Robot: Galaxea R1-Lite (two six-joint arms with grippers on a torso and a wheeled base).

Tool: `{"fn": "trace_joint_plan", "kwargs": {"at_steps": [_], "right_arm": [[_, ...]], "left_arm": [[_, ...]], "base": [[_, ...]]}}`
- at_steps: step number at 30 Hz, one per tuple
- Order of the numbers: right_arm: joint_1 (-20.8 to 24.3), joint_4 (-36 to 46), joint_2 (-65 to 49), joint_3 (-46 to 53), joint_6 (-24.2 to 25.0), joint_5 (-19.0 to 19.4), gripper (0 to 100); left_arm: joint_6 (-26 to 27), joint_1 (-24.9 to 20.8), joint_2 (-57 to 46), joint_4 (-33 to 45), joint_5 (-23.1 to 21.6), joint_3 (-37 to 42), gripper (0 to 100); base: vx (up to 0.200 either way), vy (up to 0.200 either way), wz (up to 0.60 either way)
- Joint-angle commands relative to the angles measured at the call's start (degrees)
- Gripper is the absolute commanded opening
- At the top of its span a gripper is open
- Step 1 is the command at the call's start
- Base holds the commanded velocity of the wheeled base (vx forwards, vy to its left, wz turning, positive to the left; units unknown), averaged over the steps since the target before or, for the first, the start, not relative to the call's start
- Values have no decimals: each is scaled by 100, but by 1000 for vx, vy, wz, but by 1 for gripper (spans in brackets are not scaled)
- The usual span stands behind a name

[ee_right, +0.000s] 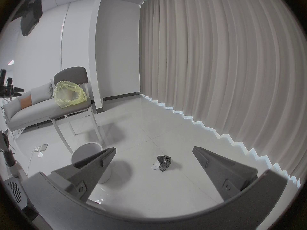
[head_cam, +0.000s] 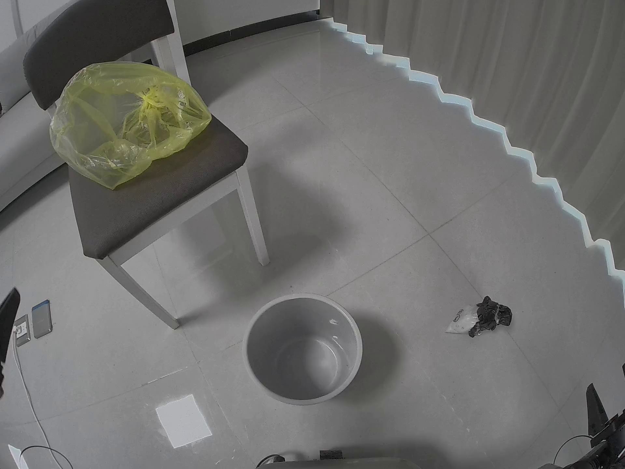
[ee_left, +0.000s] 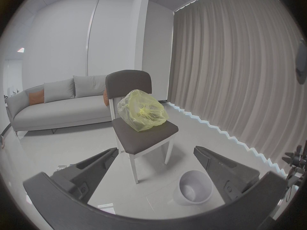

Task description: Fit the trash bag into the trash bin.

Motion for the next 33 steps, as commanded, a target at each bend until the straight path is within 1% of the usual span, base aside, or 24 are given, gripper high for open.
{"fn": "trace_joint_plan", "kwargs": {"at_steps": [1, 4, 6, 7, 8, 10, 12, 13, 15, 20, 22, 23, 24, 30, 31, 32, 33], "right_arm": [[0, -4, -93, 90, 39, 1, 100], [0, -4, -93, 90, 39, -8, 100], [0, -4, -93, 99, 30, -8, 100], [0, -13, -93, 90, 21, -8, 100], [0, -13, -93, 90, 21, -8, 100], [0, -4, -93, 90, 21, -8, 100], [0, -13, -93, 90, 21, -8, 100], [0, -13, -93, 90, 21, -8, 100], [0, -13, -93, 99, 13, 1, 100], [0, -13, -93, 99, 13, -8, 100], [0, -4, -93, 90, 4, -8, 100], [0, -4, -93, 90, 4, -8, 100], [0, -4, -93, 99, 4, 1, 100], [0, -13, -93, 90, 39, -8, 100], [0, -13, -93, 90, 39, -8, 100], [0, -13, -93, 99, 39, -8, 100], [0, -13, -93, 99, 39, -17, 100]], "left_arm": [[-32, 424, 1865, -401, 155, -638, 100], [-32, 820, 2419, -630, 76, -858, 100], [-41, 899, 2577, -674, 76, -954, 100], [-50, 1057, 3025, -744, 76, -1244, 100], [-50, 1057, 3025, -744, 76, -1244, 100], [-225, 1321, 3570, -753, 84, -1649, 100], [-313, 1400, 3825, -753, 84, -1895, 100], [-313, 1400, 3825, -753, 84, -1895, 100], [-445, 1532, 4203, -753, 76, -2361, 100], [-682, 1576, 4818, -744, 120, -3029, 100], [-762, 1576, 5205, -735, 128, -3424, 100], [-762, 1576, 5205, -735, 128, -3424, 100], [-770, 1576, 5556, -744, 128, -3776, 100], [-770, 1576, 6505, -709, 146, -4769, 100], [-762, 1567, 6787, -683, 146, -5076, 100], [-762, 1567, 6804, -683, 155, -5103, 100], [-753, 1558, 7086, -665, 164, -5419, 100]], "base": [[0, 0, 0], [0, 0, 0], [0, 0, 0], [0, 0, 0], [0, 0, 0], [0, 0, 0], [0, 0, 0], [0, 0, 0], [0, 0, 0], [0, 0, 0], [0, 0, 0], [0, 0, 0], [0, 0, 0], [0, 0, 0], [0, 0, 0], [0, 0, 0], [0, 0, 0]]}}
